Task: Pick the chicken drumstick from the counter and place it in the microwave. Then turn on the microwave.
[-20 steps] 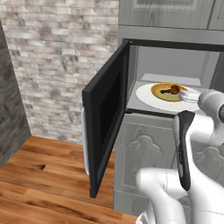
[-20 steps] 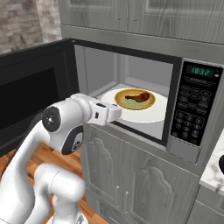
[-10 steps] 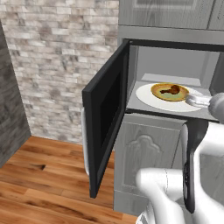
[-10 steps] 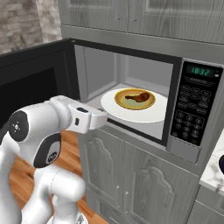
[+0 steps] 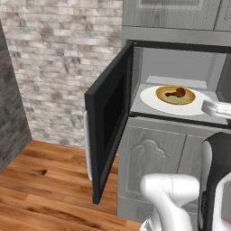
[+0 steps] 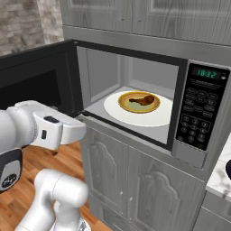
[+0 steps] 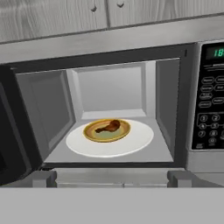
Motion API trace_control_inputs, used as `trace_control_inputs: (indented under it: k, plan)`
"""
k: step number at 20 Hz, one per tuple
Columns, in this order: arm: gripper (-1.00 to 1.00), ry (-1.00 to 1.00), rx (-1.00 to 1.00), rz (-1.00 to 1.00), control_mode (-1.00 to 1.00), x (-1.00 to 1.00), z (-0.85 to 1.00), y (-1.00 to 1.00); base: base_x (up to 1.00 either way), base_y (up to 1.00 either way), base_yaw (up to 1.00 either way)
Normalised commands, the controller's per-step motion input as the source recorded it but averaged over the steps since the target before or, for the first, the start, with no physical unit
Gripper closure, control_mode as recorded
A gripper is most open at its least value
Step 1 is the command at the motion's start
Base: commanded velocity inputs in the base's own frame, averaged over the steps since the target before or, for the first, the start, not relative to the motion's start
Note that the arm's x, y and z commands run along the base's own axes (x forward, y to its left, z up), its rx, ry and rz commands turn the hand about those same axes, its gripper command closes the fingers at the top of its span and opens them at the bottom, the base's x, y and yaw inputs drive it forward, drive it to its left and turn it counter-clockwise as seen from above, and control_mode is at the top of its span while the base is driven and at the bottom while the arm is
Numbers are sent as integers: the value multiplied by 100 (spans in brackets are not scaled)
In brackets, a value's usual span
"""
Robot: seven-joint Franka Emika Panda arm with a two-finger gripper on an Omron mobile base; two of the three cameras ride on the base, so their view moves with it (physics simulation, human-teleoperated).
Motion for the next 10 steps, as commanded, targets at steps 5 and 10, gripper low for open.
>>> trace_control_inputs:
  k: [5, 10]
  plan:
    - [-100, -14, -4, 0, -100, -58, 0, 57, 0, 0, 0]
    - [-100, -15, -3, 0, -100, -47, 0, 53, 0, 0, 0]
